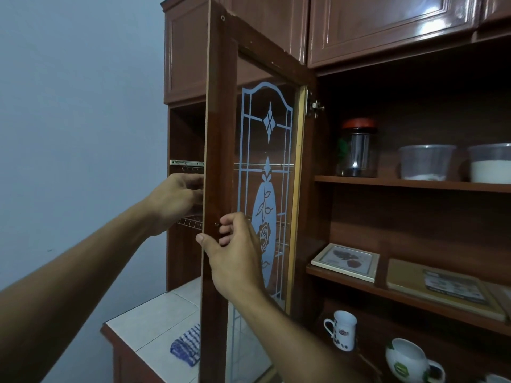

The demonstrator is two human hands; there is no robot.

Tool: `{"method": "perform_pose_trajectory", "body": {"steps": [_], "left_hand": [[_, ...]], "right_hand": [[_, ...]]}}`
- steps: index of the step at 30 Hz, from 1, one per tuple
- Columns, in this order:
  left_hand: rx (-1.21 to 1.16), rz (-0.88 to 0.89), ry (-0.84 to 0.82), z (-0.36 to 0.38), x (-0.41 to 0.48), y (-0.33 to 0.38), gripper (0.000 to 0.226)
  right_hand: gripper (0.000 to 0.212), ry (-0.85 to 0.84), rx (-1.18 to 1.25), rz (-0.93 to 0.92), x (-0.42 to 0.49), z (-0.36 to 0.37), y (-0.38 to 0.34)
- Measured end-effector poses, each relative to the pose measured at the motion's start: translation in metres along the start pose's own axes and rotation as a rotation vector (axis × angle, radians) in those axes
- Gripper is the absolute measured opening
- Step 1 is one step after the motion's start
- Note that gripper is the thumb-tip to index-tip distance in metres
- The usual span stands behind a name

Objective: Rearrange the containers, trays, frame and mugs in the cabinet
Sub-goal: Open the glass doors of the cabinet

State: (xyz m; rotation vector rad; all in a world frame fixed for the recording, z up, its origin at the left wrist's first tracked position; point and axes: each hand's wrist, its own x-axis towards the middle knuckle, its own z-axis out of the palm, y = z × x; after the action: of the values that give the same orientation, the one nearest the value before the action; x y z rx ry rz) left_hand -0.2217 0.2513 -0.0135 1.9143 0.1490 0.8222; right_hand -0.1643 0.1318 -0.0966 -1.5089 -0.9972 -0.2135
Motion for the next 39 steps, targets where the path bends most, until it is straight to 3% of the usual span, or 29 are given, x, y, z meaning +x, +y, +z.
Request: {"method": "perform_pose_trajectory", "body": {"steps": [14, 19, 31, 35, 39], "left_hand": [[0.006, -0.034, 0.014, -0.003, -0.003, 0.002, 0.025], [0.133, -0.009, 0.118, 0.005, -0.012, -0.001, 0.027], [0.386, 0.105, 0.328, 0.027, -0.054, 0.0, 0.047], [0.605, 0.316, 0.576, 0.047, -0.071, 0.001, 0.051], [0.649, 0.518, 0.522, 0.071, -0.074, 0.001, 0.047]], "right_hand": [[0.035, -0.033, -0.063, -0.009, 0.004, 0.003, -0.001], [0.033, -0.078, -0.012, 0.003, 0.003, -0.009, 0.0], [0.042, -0.114, -0.163, -0.04, -0.001, -0.049, 0.006], [0.044, -0.081, -0.249, -0.066, 0.001, -0.071, 0.01], [0.049, -0.069, -0.338, -0.109, 0.003, -0.096, 0.013]]}}
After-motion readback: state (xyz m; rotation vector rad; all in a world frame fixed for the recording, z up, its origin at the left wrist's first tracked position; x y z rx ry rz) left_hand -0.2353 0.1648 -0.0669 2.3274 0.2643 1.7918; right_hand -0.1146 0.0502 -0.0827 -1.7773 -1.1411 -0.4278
